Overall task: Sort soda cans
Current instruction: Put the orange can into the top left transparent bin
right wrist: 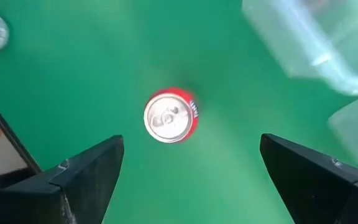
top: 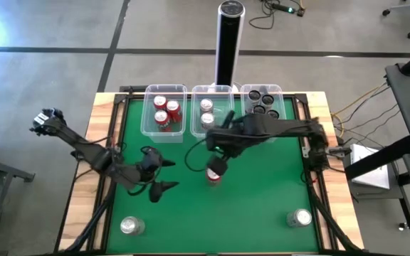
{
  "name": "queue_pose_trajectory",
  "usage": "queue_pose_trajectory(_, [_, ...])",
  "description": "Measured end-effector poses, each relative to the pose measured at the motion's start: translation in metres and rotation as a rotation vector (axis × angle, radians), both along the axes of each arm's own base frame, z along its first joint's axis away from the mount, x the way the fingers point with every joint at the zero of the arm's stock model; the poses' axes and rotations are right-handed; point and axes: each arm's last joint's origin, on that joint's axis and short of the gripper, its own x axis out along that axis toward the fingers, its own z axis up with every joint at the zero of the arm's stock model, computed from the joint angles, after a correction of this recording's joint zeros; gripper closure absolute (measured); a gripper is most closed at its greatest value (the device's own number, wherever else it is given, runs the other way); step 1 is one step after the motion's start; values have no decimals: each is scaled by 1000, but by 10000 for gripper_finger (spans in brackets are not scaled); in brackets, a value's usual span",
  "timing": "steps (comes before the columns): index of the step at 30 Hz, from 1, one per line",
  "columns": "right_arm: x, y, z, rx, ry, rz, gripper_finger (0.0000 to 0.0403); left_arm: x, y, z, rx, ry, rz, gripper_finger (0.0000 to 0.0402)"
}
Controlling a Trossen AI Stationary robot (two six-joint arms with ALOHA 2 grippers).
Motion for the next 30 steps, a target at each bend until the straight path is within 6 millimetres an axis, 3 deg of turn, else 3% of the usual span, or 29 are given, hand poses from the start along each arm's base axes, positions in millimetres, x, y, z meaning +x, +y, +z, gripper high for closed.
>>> queue_pose_trajectory(9, [-51, 7, 58, -161, -197, 102, 30, 75, 18, 20, 117, 21, 145, 41])
queue_pose_trajectory(16, [-84, 12, 76, -237, -219, 194, 30, 121, 29, 25, 138, 89, 181, 41])
queue_pose_trajectory(25, [-135, 6, 64, -283, -137, 251, 30, 158, 26, -3, 102, 150, 221, 41])
queue_pose_trajectory(30, [-165, -2, 44, -297, -88, 147, 30, 180, 21, -15, 142, 189, 204, 41])
